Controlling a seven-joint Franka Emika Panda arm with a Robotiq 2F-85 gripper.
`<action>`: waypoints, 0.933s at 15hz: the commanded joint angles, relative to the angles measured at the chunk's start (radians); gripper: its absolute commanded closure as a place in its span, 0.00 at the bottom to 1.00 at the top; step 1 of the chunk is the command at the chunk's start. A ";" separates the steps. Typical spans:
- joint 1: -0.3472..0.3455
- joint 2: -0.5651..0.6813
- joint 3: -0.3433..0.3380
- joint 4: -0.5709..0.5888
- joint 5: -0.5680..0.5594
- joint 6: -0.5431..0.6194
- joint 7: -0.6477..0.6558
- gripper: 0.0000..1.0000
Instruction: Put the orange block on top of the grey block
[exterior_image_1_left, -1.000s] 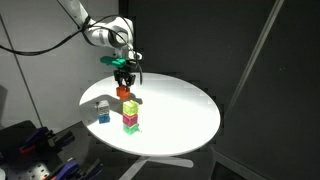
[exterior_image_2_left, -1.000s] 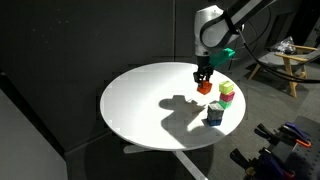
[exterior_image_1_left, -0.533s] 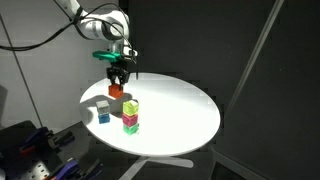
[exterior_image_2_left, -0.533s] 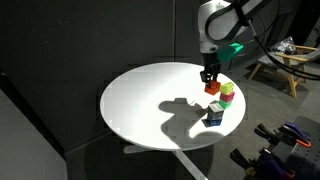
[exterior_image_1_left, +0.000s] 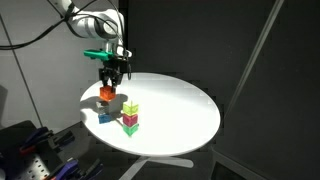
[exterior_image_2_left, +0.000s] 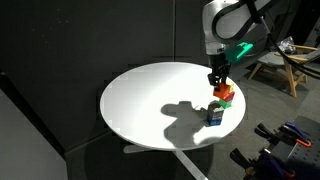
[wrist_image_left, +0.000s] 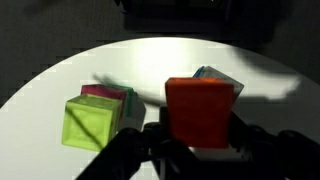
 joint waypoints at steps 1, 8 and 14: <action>0.012 -0.035 0.010 -0.053 -0.029 0.016 0.074 0.70; 0.031 -0.040 0.019 -0.079 -0.029 0.060 0.201 0.70; 0.046 -0.031 0.022 -0.073 -0.030 0.062 0.286 0.70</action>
